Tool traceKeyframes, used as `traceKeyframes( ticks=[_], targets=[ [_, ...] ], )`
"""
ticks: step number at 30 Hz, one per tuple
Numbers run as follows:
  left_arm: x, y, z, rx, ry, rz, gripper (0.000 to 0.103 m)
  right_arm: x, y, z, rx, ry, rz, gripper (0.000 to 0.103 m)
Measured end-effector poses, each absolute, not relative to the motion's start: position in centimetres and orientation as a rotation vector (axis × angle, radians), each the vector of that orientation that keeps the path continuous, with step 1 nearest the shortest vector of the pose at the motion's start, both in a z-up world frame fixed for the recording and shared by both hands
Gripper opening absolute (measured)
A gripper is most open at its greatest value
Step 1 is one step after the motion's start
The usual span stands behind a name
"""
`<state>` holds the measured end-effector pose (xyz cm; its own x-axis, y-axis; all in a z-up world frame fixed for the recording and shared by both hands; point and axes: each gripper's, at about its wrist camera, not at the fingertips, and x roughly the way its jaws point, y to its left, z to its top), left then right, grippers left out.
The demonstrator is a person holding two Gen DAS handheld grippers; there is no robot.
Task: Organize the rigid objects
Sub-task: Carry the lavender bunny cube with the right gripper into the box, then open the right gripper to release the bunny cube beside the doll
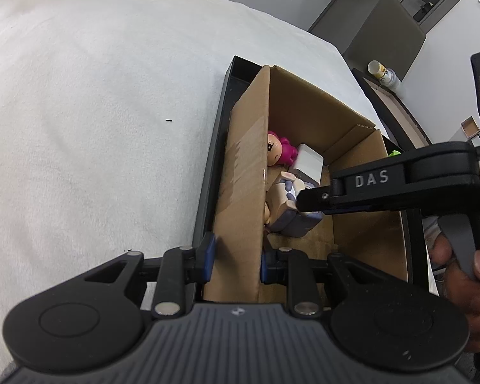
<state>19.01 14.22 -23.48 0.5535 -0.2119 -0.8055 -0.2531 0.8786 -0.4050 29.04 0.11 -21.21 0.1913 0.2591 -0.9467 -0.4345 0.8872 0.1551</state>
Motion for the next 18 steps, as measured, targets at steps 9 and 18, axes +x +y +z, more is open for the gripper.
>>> traceKeyframes(
  ticks=[9, 18],
  targets=[
    [19.2, 13.8, -23.5, -0.505, 1.001, 0.034, 0.024, 28.9, -2.2, -19.7, -0.071, 1.27, 0.519, 0.021],
    [19.4, 13.3, -23.4, -0.489, 1.008, 0.054, 0.024, 29.4, -5.6, -16.7, -0.015, 1.205, 0.563, 0.022]
  ],
)
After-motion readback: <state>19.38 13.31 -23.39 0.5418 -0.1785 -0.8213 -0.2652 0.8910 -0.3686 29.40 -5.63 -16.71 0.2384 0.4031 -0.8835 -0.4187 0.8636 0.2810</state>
